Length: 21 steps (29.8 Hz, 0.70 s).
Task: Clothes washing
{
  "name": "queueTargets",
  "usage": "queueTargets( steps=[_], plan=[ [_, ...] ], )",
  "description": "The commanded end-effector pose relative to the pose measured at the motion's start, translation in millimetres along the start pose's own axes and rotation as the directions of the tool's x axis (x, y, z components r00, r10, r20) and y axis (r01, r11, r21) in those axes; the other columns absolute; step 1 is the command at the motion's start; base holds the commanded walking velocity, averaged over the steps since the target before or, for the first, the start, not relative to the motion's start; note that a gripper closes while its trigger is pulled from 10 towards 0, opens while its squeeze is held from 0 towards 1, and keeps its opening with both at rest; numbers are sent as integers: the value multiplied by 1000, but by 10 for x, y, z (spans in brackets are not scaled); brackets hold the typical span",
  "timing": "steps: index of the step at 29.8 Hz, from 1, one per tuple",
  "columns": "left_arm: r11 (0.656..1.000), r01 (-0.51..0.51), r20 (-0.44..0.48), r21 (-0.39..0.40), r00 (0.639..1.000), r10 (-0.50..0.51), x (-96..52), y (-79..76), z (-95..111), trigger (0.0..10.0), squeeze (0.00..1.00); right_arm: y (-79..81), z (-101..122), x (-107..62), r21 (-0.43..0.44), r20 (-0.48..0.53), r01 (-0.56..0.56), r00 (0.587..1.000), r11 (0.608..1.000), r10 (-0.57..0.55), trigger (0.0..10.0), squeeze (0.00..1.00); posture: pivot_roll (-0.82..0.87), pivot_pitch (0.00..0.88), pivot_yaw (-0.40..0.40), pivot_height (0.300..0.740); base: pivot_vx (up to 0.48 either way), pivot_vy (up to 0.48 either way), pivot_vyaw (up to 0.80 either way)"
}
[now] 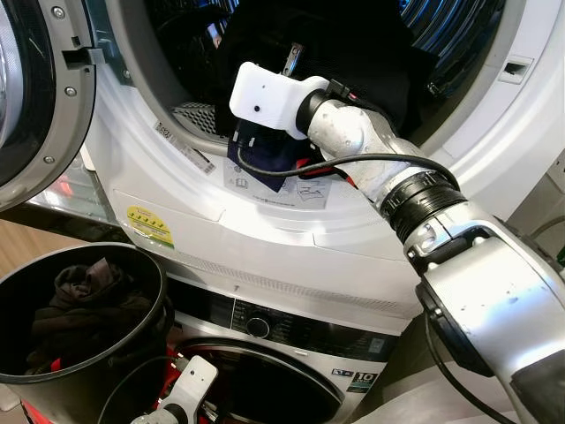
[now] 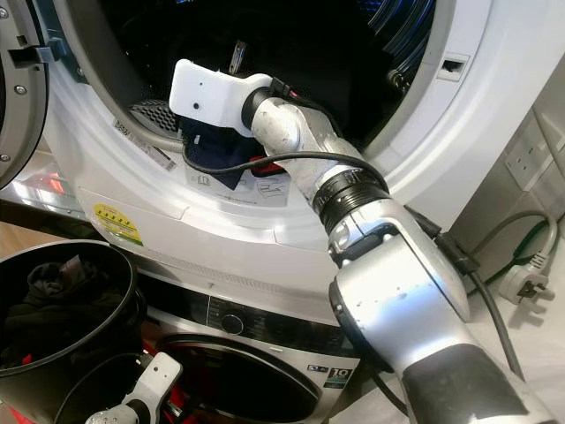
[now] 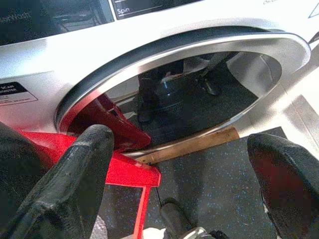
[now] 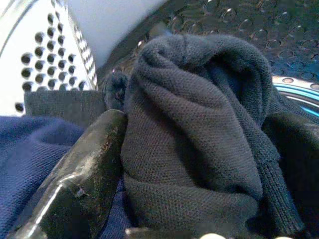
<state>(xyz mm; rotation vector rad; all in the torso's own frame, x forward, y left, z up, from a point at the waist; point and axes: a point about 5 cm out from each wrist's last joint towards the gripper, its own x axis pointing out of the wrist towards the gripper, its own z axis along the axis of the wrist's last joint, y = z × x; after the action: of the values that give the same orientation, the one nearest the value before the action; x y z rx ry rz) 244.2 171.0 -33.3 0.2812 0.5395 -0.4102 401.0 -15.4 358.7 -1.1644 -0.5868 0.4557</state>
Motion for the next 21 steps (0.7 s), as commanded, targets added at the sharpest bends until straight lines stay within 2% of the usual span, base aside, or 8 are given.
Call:
queueTargets(
  steps=[1,4,11,16,21],
  plan=[
    [1000,6,-6,27,1000,-6,-7,-10,-11,10000,0,-96,-147,-48,-51,-73,18,997,999,-21,10000,0,159,0,-89,740,0,0,0],
    [1000,-1,-8,28,1000,1,-17,4,-23,10000,0,-120,-188,-59,-119,-103,19,994,993,-31,10000,0,165,0,-88,740,0,0,0],
    [999,2,-16,38,1000,-1,-25,17,-36,10000,0,-214,-308,-104,-214,-182,20,981,977,-60,10000,0,167,0,-86,740,0,0,0],
    [999,6,-20,54,1000,-5,-23,15,-35,10000,0,-350,-384,-141,-393,-253,-6,962,920,-101,10000,0,167,0,-89,740,0,0,0],
    [999,4,-15,52,1000,-4,-16,12,-22,10000,0,-453,-433,-171,-457,-307,-12,941,889,-145,10000,0,181,0,-95,740,0,0,0]
  ],
)
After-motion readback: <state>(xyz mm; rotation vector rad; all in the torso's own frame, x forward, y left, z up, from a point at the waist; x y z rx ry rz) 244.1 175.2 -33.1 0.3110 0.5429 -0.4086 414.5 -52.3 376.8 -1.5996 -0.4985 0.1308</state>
